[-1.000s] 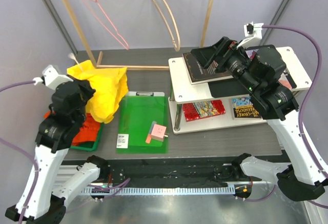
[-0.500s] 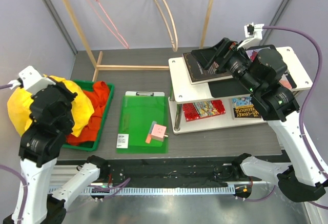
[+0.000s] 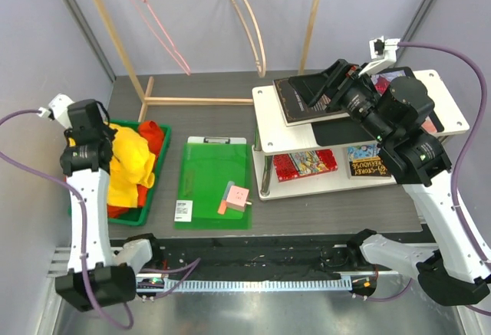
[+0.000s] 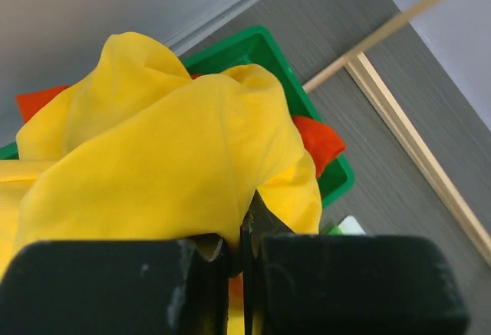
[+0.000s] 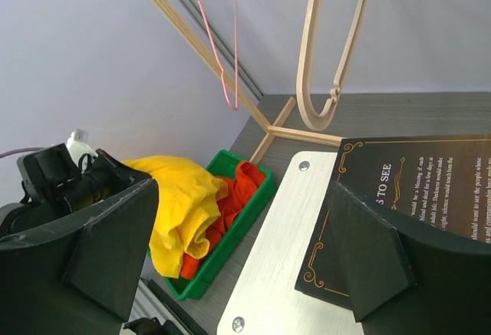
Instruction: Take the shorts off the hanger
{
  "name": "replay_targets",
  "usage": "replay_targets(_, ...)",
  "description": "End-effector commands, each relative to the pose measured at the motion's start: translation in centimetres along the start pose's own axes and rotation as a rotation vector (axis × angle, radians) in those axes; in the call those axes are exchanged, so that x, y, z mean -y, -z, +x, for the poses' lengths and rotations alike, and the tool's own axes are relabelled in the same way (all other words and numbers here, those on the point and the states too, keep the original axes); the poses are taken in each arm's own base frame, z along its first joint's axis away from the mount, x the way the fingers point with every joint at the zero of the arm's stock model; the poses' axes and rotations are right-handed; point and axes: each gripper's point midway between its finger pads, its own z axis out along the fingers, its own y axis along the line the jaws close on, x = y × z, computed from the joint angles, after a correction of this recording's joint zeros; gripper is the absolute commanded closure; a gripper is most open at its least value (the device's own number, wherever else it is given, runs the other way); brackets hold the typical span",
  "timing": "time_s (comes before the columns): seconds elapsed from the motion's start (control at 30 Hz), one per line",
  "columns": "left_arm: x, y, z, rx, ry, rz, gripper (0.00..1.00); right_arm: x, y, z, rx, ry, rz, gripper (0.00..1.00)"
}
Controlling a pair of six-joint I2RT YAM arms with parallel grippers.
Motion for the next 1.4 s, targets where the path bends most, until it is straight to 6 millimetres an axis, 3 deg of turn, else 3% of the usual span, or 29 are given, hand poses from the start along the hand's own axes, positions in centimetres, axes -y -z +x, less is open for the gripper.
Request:
replay_targets(0.0,-1.2,-4.0,-1.6,-0.022,0.251,0.003,1.00,-1.0,0.1,-1.0,0.037,0.015,-0.039,0.04)
replay_targets(0.13,-2.5,-8.4,3.3,-0.158,0.415,0.012,1.00,-1.2,0.1,-1.2,0.041,0.012,-0.047,0.04)
replay_targets(0.27,-6.2,-11.6,7.5,-0.214,0.409,-0.162,1.00,-1.3,-0.2,-0.9,0.026,0.009,-0.056,0.04)
replay_targets(0.4,-9.9,-12.7,11.4,-0.318,0.362,-0.357,1.00,-1.4,0.0,-0.8,0.024,0.008,-0.062,0.04)
replay_targets(0.47,-11.0,-12.6,12.2,-0.359,0.372,-0.419,1.00,-1.5,0.0,-0.9,0.027,0.008,-0.063,0.04)
replay_targets(0.6,-10.5,-13.0,13.5,-0.445,0.417,-0.378,1.00,-1.6,-0.1,-0.8,0.020,0.005,-0.072,0.04)
replay_targets(0.7,-9.7,-12.9,12.6,-0.423,0.427,-0.328,1.00,-1.4,-0.1,-0.7,0.020,0.005,-0.065,0.04)
replay_targets(0.73,-9.5,-12.5,11.9,-0.402,0.433,-0.316,0.90,-1.4,-0.1,-0.7,0.020,0.005,-0.066,0.04)
replay_targets(0.93,-9.1,-10.9,9.0,-0.323,0.429,-0.292,0.56,-1.5,0.1,-0.6,0.019,0.009,-0.069,0.04)
replay_targets(1.13,-9.1,-8.0,4.3,-0.189,0.404,-0.284,0.28,-1.5,0.0,-0.6,0.018,0.008,-0.072,0.04)
replay_targets(1.37,-6.3,-4.9,-0.1,-0.089,0.379,-0.112,0.18,-1.5,-0.1,-0.4,0.010,0.004,-0.073,0.04)
